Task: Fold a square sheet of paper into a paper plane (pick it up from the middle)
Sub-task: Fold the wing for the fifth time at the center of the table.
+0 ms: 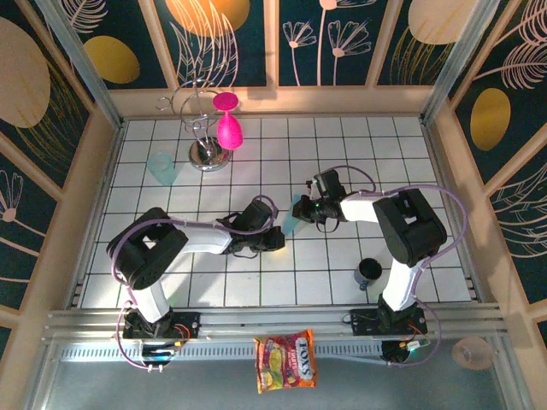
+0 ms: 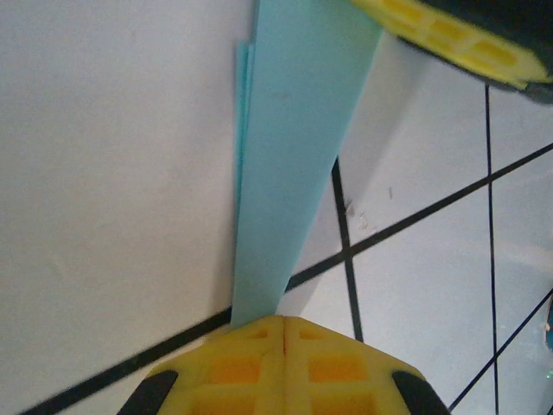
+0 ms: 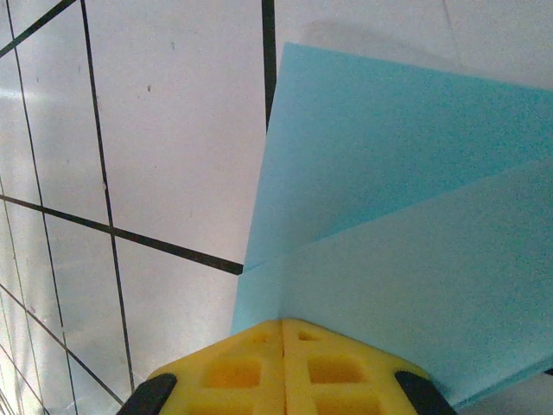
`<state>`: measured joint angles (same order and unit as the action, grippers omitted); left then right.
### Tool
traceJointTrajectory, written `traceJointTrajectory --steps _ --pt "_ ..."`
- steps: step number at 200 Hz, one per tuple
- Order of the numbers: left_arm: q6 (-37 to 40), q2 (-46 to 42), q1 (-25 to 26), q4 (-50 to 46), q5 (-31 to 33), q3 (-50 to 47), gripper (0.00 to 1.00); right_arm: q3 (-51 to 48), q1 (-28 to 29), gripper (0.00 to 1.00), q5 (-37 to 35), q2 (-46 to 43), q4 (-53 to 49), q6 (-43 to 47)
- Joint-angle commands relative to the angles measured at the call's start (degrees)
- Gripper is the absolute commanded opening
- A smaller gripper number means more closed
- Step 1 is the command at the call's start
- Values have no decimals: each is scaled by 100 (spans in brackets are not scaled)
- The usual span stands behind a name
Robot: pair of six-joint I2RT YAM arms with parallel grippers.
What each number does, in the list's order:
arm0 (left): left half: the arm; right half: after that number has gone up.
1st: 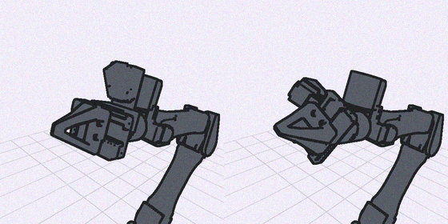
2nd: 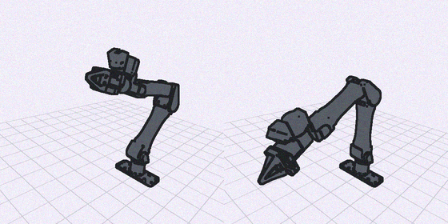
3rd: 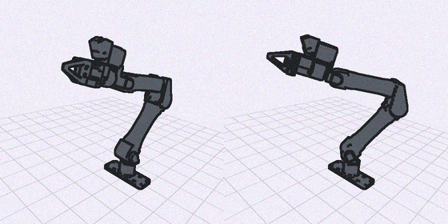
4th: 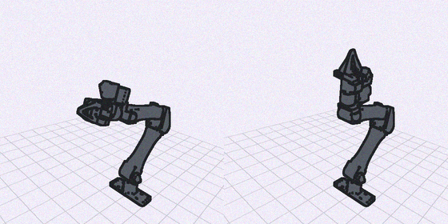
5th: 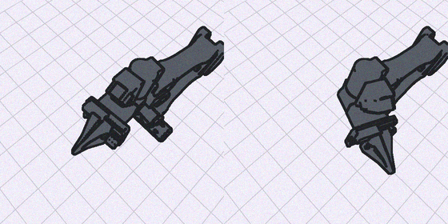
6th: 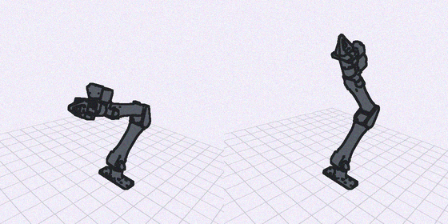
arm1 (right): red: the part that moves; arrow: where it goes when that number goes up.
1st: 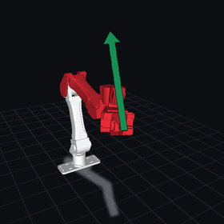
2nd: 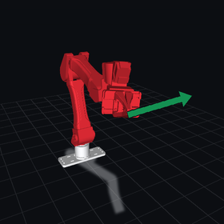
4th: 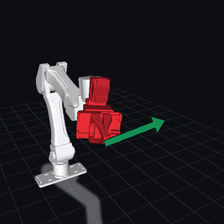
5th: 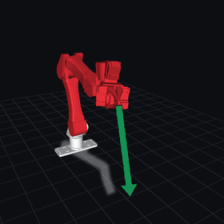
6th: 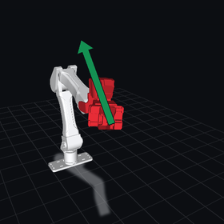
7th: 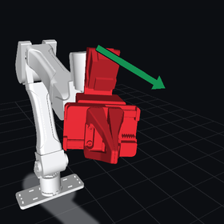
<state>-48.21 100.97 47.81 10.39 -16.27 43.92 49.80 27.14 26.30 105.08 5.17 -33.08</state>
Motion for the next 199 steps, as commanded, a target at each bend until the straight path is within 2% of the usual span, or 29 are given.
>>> traceJointTrajectory --steps 1,32,58,122,199 --pt "37 -188 97 -1006 -146 -365 0 -164 -6 8 -607 456 -718 108" --pt "289 -780 97 -1566 212 141 0 -172 19 8 -512 406 -701 44" --pt "318 -976 75 -1186 570 450 0 -140 83 7 -353 315 -649 -22" --pt "29 139 -149 -353 620 973 0 28 64 7 66 207 -529 -14" --pt "-56 684 -164 -561 629 1006 0 439 -4 7 428 32 -508 258"
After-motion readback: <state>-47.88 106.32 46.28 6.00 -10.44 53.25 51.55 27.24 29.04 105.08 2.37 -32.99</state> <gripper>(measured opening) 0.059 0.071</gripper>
